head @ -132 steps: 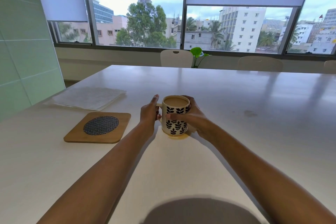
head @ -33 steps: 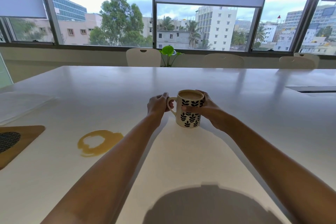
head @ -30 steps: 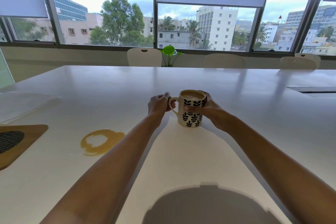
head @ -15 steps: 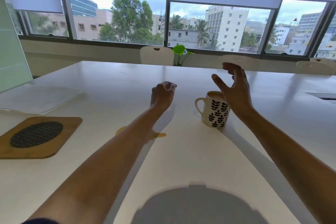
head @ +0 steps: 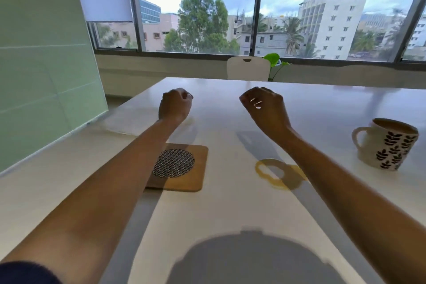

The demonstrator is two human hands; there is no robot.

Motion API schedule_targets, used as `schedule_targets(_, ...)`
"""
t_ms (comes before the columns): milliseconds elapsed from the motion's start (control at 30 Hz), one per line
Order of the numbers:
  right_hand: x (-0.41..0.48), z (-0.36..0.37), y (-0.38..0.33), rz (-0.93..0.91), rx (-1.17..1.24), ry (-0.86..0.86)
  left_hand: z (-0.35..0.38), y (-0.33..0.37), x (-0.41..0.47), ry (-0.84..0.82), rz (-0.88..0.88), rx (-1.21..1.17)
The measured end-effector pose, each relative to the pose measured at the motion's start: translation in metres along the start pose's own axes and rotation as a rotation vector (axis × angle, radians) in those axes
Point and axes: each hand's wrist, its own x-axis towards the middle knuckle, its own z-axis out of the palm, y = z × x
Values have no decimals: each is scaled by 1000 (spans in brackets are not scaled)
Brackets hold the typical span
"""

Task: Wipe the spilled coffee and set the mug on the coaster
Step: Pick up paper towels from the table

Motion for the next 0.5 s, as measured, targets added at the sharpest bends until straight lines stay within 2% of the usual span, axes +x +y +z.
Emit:
schedule_targets(267, -5, 132, -62, -26, 15, -247, -64, -114, 17, 63, -200, 105)
schedule_targets(500, -6, 210, -88, -52, -48, -471, -84, -178, 21, 105, -375, 109)
